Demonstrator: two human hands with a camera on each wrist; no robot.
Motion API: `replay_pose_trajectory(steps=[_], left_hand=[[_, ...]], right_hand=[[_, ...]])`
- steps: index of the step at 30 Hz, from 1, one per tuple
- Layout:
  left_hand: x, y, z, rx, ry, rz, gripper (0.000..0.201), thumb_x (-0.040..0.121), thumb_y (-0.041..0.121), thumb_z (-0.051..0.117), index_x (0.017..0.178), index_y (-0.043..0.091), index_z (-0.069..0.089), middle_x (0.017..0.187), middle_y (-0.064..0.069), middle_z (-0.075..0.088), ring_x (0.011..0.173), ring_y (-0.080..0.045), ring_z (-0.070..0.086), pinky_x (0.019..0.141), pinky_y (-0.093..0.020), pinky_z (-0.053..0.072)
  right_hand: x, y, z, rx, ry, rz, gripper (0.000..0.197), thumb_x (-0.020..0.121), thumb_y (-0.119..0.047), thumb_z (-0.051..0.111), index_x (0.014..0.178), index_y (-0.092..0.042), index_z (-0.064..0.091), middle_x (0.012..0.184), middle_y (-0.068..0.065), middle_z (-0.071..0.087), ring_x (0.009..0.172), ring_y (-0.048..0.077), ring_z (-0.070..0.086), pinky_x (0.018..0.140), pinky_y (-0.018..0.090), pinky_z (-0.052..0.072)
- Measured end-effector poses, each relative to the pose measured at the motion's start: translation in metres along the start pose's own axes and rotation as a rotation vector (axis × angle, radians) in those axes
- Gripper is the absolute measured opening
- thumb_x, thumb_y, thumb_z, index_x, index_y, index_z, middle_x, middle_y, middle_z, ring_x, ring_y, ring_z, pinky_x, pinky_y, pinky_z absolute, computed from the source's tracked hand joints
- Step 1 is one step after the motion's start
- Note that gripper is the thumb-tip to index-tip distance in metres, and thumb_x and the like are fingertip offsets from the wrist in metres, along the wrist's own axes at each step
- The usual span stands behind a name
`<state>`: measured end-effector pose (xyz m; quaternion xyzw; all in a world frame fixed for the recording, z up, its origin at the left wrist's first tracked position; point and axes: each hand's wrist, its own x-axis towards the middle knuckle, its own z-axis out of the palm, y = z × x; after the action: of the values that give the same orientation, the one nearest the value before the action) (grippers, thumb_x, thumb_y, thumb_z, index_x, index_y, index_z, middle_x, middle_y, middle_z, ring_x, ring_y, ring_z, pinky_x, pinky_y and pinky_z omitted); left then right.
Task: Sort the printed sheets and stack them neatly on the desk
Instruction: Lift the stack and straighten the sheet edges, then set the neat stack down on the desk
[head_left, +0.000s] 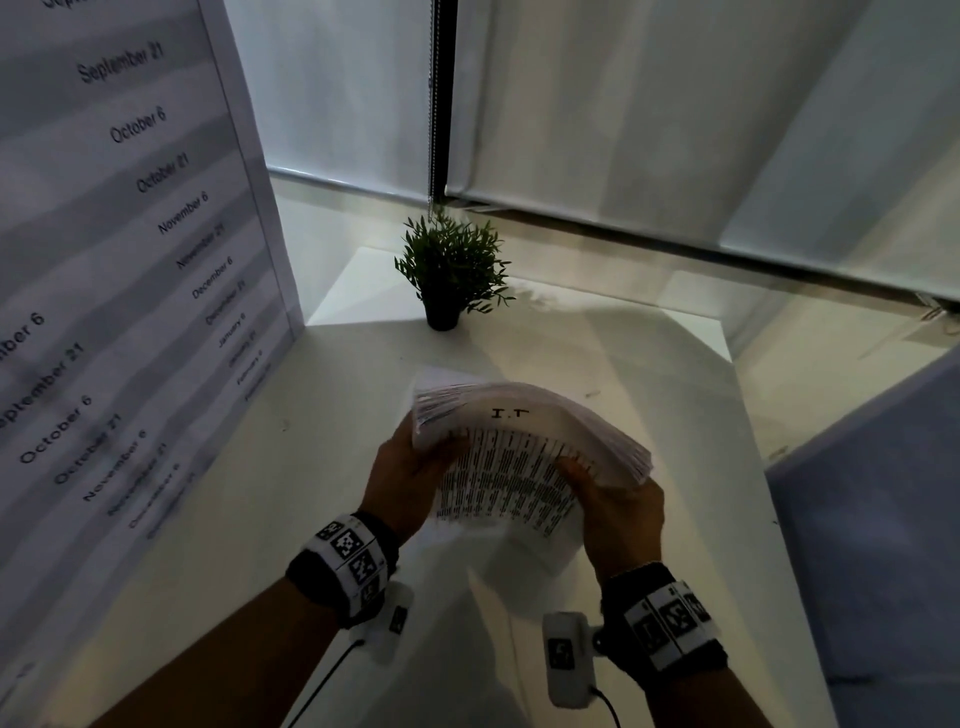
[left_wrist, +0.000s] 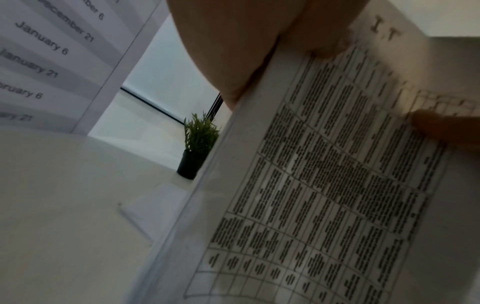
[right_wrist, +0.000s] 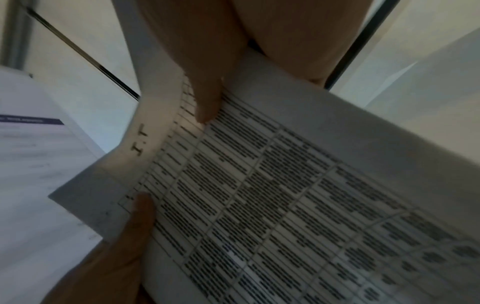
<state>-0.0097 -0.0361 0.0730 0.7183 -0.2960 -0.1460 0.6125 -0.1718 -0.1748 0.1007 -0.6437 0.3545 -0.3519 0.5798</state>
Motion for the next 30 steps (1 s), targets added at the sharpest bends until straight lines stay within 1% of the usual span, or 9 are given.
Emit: replay_pose_trajectory(steps=[5, 8, 10, 14, 17, 20, 22, 24, 30], left_hand=[[-0.009, -0.009, -0.003, 0.052, 0.056, 0.074, 0.033, 0.086, 0.028, 0.060, 0.116, 0.014, 0.054, 0.101, 0.023, 0.056, 0.091, 0.024, 0.055, 0.069, 0.001, 0.044], [-0.020, -0.041, -0.001, 0.036, -0.025, -0.141, 0.036, 0.082, 0.051, 0.058, 0.113, 0.040, 0.045, 0.103, 0.016, 0.061, 0.091, 0.008, 0.063, 0.070, -0.011, 0.052], [-0.023, -0.053, 0.003, 0.058, -0.076, -0.218, 0.032, 0.089, 0.046, 0.057, 0.117, 0.040, 0.044, 0.108, 0.011, 0.064, 0.096, -0.007, 0.065, 0.077, -0.022, 0.055], [-0.010, -0.041, 0.003, 0.097, -0.032, -0.190, 0.022, 0.095, 0.026, 0.055, 0.116, 0.023, 0.048, 0.099, 0.008, 0.065, 0.079, 0.003, 0.062, 0.063, -0.006, 0.050], [0.004, -0.031, 0.001, 0.041, -0.012, -0.177, 0.019, 0.093, 0.027, 0.060, 0.108, 0.016, 0.056, 0.095, 0.007, 0.069, 0.076, 0.001, 0.067, 0.061, -0.010, 0.053], [0.013, -0.041, 0.004, 0.004, -0.052, -0.297, 0.024, 0.091, 0.032, 0.063, 0.108, 0.015, 0.060, 0.094, 0.002, 0.071, 0.071, -0.001, 0.069, 0.059, -0.016, 0.056], [0.016, -0.066, 0.006, 0.069, -0.110, -0.383, 0.030, 0.089, 0.037, 0.064, 0.111, 0.016, 0.063, 0.097, 0.005, 0.071, 0.076, -0.002, 0.068, 0.075, -0.029, 0.060], [0.018, -0.091, 0.010, 0.144, -0.176, -0.477, 0.033, 0.089, 0.036, 0.065, 0.115, 0.014, 0.064, 0.101, 0.003, 0.070, 0.082, -0.007, 0.066, 0.088, -0.035, 0.055], [0.044, -0.115, 0.015, 0.165, -0.148, -0.531, 0.040, 0.092, 0.040, 0.060, 0.115, 0.008, 0.063, 0.110, -0.006, 0.069, 0.097, -0.021, 0.065, 0.090, -0.031, 0.051]], right_hand=[[-0.003, 0.017, 0.000, -0.027, 0.027, -0.014, 0.038, 0.076, -0.009, 0.078, 0.083, -0.041, 0.059, 0.073, -0.028, 0.064, 0.070, -0.020, 0.061, 0.060, 0.001, 0.047], [-0.013, 0.059, 0.000, -0.129, -0.048, 0.186, 0.022, 0.078, -0.022, 0.079, 0.082, -0.035, 0.063, 0.083, -0.018, 0.065, 0.082, 0.001, 0.066, 0.078, 0.026, 0.058], [-0.015, 0.081, 0.000, -0.154, -0.049, 0.299, 0.016, 0.079, -0.025, 0.078, 0.087, -0.028, 0.065, 0.087, -0.014, 0.066, 0.087, 0.014, 0.066, 0.086, 0.038, 0.057], [-0.008, 0.077, 0.000, -0.185, -0.056, 0.255, 0.012, 0.082, -0.021, 0.075, 0.087, -0.023, 0.064, 0.083, -0.011, 0.065, 0.079, 0.011, 0.062, 0.063, 0.010, 0.050], [-0.004, 0.074, -0.007, -0.188, -0.065, 0.216, 0.016, 0.083, -0.022, 0.074, 0.091, -0.028, 0.062, 0.084, -0.017, 0.063, 0.077, -0.004, 0.057, 0.053, 0.003, 0.045], [-0.004, 0.095, -0.007, -0.182, -0.117, 0.293, 0.032, 0.086, -0.031, 0.070, 0.114, -0.026, 0.057, 0.102, -0.011, 0.067, 0.093, 0.010, 0.065, 0.068, 0.013, 0.054], [-0.008, 0.120, -0.003, -0.271, -0.168, 0.384, 0.042, 0.090, -0.040, 0.062, 0.127, -0.023, 0.051, 0.117, -0.005, 0.063, 0.108, 0.022, 0.062, 0.089, 0.033, 0.053], [-0.012, 0.141, 0.000, -0.379, -0.210, 0.430, 0.050, 0.094, -0.042, 0.055, 0.137, -0.018, 0.046, 0.125, -0.001, 0.058, 0.117, 0.024, 0.056, 0.101, 0.036, 0.045], [0.019, 0.156, 0.015, -0.378, -0.145, 0.464, 0.040, 0.095, -0.035, 0.057, 0.126, -0.010, 0.053, 0.115, 0.006, 0.063, 0.104, 0.026, 0.061, 0.090, 0.036, 0.050]])
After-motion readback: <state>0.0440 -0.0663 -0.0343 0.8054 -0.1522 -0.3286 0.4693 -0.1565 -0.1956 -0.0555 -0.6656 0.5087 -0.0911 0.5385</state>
